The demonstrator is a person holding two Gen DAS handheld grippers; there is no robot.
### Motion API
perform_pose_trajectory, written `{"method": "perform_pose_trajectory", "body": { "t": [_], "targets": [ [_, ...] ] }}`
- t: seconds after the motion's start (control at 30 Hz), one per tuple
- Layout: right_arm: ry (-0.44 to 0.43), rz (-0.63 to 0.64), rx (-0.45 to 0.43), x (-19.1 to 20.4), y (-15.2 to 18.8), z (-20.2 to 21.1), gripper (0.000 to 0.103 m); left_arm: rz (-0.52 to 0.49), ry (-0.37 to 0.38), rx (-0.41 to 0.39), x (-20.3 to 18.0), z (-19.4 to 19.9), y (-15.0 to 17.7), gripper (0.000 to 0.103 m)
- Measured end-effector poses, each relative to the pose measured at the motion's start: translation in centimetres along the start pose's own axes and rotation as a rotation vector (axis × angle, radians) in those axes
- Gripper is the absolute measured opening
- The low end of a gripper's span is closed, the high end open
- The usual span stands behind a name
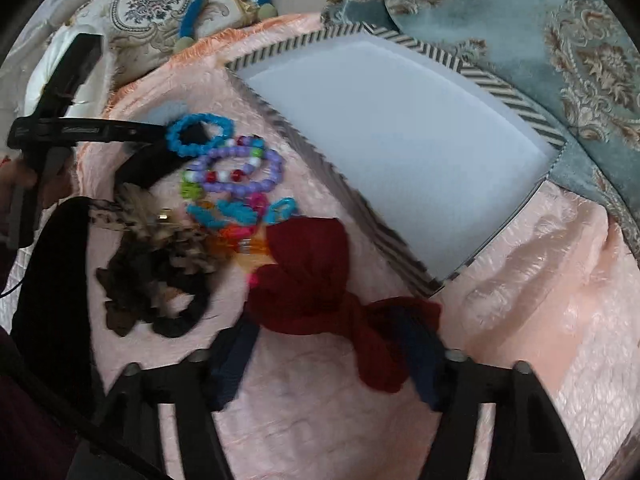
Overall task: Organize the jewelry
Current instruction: 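Grasp the pale blue fuzzy scrunchie with the left tool while the right tool grasps the red bow, then carry both items into the white tray and open both tools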
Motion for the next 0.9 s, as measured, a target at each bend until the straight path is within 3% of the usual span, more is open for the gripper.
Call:
{"method": "perform_pose_trajectory", "body": {
  "t": [0.03,0.2,0.23,0.27,0.4,0.57,0.9],
  "targets": [
    [0.001,-0.011,0.005,-0.4,0.0,-0.4,0.043,-0.009,-0.007,-0.003,-0.1,0.0,0.0,0.053],
    [-0.017,-0.065,-0.067,-0.6,0.4,0.4,0.032,-0.041,-0.008,-0.023,-0.7,0.0,0.1,0.038],
    [-0.021,-0.081,-0.083,-0.4,0.5,0.8,0.022,-0.043,-0.01,-0.033,-0.7,0.2,0.0,0.036],
    [-0.026,-0.098,-0.097,0.0,0.7,1.2,0.02,-0.046,-0.01,-0.039,-0.8,0.3,0.0,0.033],
    [-0.012,-0.139,-0.142,1.2,1.3,2.7,0.019,-0.043,0.004,-0.076,-0.5,1.8,-0.1,0.027],
    [-0.009,-0.207,-0.204,2.5,1.3,4.8,0.019,-0.022,0.027,-0.108,0.3,4.1,-0.7,0.026],
    [0.06,-0.336,-0.284,1.3,-2.2,7.0,0.019,-0.061,0.05,-0.205,-2.1,7.2,-5.1,0.026]
  ]
}}
Point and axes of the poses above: each gripper's, at about its wrist camera, not at the fingertips, and z roughly against the way its jaws point, x to its left, y to its underside, the point moved 8 cm from there along -z, roughly the way its jaws point, and after that the axes turned 6 degrees about -y, right-handed, at the moved point
